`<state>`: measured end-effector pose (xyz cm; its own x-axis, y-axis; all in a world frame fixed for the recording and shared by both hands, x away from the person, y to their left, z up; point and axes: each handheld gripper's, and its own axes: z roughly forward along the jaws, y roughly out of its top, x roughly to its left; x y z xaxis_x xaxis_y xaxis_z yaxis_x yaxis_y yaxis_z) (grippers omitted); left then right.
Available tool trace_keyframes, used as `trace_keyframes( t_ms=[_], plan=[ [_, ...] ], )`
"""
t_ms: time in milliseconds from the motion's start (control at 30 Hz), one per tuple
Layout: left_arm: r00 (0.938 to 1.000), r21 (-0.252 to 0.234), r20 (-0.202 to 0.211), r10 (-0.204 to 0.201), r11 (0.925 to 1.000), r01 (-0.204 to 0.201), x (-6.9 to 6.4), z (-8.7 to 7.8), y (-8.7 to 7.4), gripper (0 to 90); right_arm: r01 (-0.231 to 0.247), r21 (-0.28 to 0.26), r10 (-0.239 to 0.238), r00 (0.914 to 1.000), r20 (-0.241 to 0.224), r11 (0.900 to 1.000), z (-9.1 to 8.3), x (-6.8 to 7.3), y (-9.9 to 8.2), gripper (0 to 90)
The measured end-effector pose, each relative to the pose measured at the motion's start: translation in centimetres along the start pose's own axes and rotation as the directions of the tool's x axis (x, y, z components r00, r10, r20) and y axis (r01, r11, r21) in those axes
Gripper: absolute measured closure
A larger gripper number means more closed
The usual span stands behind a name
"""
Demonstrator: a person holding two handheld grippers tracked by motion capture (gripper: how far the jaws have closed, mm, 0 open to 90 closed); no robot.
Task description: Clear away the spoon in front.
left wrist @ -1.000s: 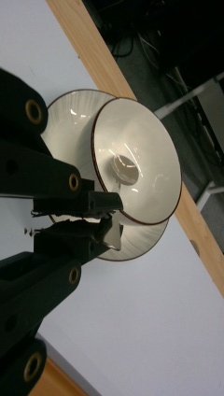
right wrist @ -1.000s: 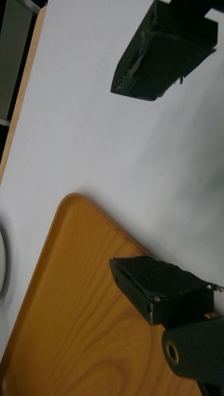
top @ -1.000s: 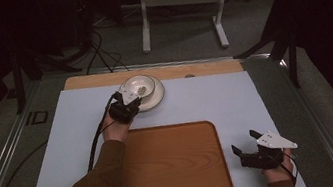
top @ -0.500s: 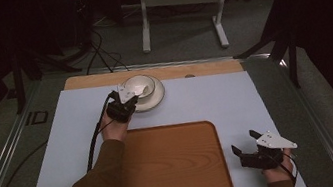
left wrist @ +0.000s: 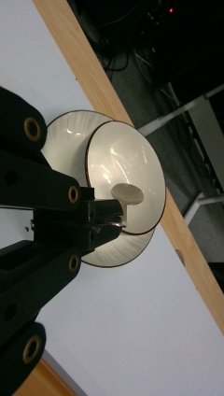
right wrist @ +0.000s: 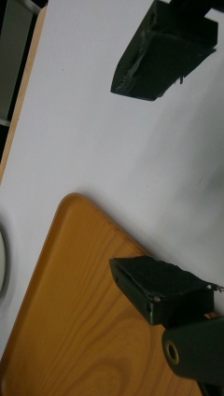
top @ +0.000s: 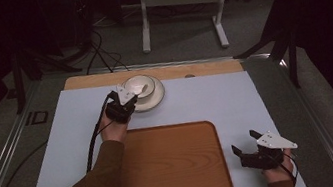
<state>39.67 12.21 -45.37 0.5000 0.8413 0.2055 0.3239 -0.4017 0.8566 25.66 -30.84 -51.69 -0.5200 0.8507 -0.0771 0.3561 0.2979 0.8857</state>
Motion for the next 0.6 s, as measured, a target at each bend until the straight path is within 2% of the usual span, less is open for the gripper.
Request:
trace_keyframes(
  t_ms=[267,600],
  plan=[
    [1.0000,-0.010,0.004,0.001,0.9999,-0.001,0.2,-1.3,0.0,90.0,0.000,0.000,0.000,1.0000,0.002,1.0000,0.0,0.0,0.0,13.8],
    [0.9998,-0.028,0.001,-0.018,0.9994,0.018,0.7,-2.8,0.0,90.0,0.000,0.000,0.000,1.0000,0.002,1.0000,0.0,0.0,0.0,13.8]
  ],
)
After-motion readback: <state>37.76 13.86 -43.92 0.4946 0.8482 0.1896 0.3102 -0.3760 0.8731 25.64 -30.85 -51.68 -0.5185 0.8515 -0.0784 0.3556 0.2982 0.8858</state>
